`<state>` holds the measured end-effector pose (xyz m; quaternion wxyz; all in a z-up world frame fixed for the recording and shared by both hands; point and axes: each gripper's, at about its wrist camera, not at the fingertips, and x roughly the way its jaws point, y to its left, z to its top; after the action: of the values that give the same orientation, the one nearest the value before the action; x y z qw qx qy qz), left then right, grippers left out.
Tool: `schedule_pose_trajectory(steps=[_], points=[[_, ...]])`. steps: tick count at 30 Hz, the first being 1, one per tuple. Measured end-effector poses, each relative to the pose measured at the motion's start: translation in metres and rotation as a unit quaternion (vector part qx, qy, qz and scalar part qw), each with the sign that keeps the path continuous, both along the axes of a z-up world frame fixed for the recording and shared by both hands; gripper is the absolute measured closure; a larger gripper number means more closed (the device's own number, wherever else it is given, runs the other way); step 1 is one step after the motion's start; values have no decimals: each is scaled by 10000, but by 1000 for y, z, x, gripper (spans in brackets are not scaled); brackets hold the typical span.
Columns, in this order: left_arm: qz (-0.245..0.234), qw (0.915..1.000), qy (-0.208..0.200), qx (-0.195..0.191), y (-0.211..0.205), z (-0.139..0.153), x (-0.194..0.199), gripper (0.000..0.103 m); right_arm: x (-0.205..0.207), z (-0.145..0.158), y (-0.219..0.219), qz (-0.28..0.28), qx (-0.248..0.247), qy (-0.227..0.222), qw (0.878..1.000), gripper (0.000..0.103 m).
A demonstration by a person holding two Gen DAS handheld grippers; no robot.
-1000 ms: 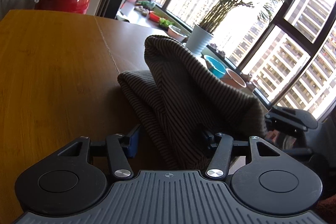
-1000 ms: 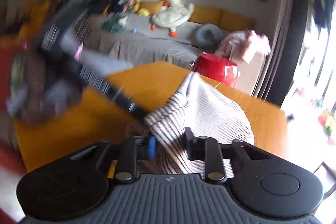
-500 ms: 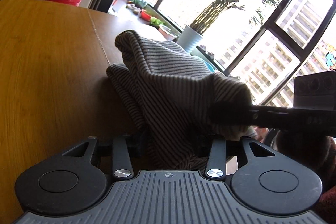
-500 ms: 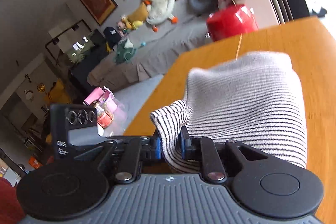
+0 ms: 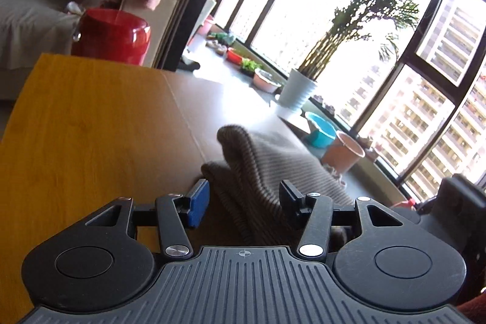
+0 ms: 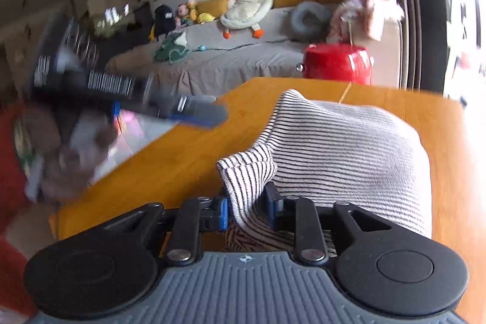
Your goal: Fold clothes
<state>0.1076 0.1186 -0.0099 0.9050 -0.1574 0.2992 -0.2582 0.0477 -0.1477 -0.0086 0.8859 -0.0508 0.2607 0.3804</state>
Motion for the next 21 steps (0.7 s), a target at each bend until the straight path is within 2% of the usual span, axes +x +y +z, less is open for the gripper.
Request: schedule_pose_trajectory(steps=[3, 4, 6, 8, 9, 11, 13, 16, 18, 21], points=[[-233, 9994, -176, -204, -20, 18, 13, 48, -17, -1, 15, 106, -408, -475, 9980, 64], [-354, 9990, -123, -262, -29, 18, 21, 48, -20, -2, 18, 127, -487, -570, 9971, 58], [-585, 9976, -12, -363, -47, 17, 37, 48, -26, -3, 23, 139, -613, -717, 9954, 56], [-623, 9977, 226, -161, -64, 3, 58, 48, -32, -2, 24, 208, -634, -790, 9946, 46], [-593, 9975, 372, -30, -69, -7, 67, 49, -34, 0, 20, 275, -557, -778, 9950, 42], [-575, 9967, 562, 80, -72, -25, 80, 57, -34, 10, 7, 408, -328, -625, 9967, 41], [-591, 9966, 566, -20, -68, -28, 84, 57, -30, 24, -14, 490, 64, -356, 9981, 41], [-623, 9968, 496, 18, -67, -28, 81, 57, -16, 46, -52, 336, 777, 59, 9964, 41], [-651, 9970, 416, 102, -67, -30, 79, 57, -8, 55, -71, 103, 1156, 168, 9931, 42], [-657, 9970, 389, 111, -66, -30, 77, 57, -2, 58, -81, -70, 1396, 202, 9900, 43]])
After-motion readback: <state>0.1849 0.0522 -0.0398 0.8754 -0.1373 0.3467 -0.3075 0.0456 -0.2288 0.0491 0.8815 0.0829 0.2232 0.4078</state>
